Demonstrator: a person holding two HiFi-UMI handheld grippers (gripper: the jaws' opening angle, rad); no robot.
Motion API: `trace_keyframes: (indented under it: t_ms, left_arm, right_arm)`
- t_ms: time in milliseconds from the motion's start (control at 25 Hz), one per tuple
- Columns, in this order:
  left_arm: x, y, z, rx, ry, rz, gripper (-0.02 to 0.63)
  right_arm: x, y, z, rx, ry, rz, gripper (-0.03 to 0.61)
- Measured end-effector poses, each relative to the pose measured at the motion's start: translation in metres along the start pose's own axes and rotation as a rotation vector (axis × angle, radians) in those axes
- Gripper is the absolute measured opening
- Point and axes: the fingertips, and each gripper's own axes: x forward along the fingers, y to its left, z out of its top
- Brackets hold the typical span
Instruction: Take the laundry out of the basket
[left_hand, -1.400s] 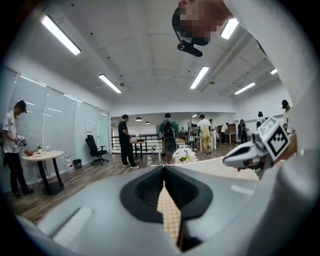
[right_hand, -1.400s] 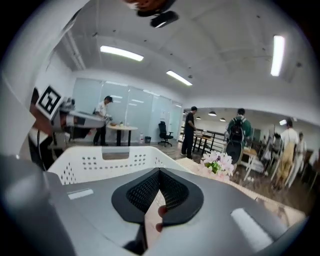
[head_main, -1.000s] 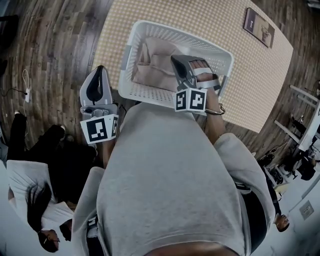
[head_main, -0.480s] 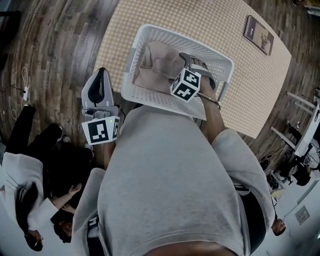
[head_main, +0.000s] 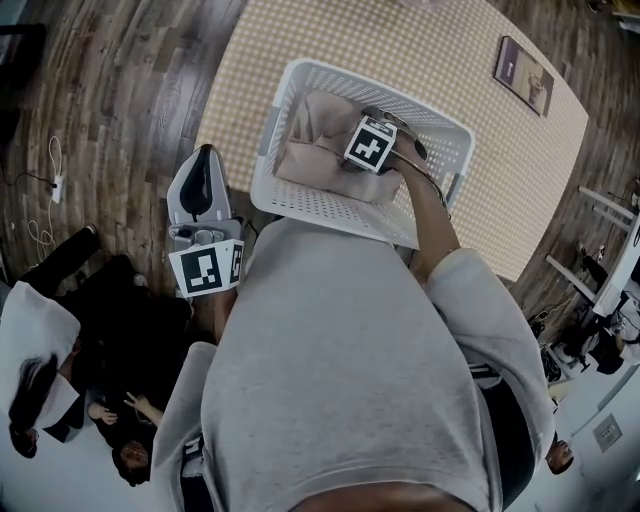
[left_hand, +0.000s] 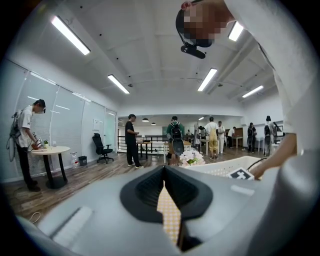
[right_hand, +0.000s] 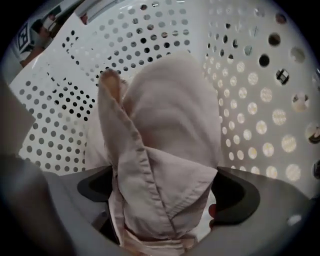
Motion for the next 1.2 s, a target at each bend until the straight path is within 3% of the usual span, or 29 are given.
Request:
trace_keyframes:
  t_ms: [240, 520, 680, 720, 800, 1200]
  left_arm:
    - [0.003, 0.005, -0.002, -0.010, -0.004, -0.006, 0.011]
    - [0.004, 0.006, 0.000, -0.003, -0.006, 0.003, 0.011]
    - [0.004, 0.010, 0.001, -0.003, -0.008, 0.011, 0.011]
    - [0.004, 0.010, 0.001, -0.003, -0.008, 0.011, 0.011]
    - [0.004, 0.010, 0.001, -0.002, -0.005, 0.011, 0.011]
    - [0.006, 0.009, 0.003, -0.010, -0.020, 0.007, 0.011]
  right_arm:
    - [0.002, 0.002, 0.007, 0.003, -0.011, 0.013, 0.597]
    - [-0.002, 0.006, 0.006, -0.028, 0.037, 0.025, 0.511]
    - [-0.006, 0.014, 0.006, -0.054, 0.033, 0.076, 0.392]
    - [-0.007, 0.019, 0.006, -0.065, 0.034, 0.105, 0.306]
    - [-0.008, 0.030, 0.008, -0.092, 0.032, 0.149, 0.222]
    - [-0.007, 0.042, 0.009, -0.086, -0.028, 0.219, 0.173]
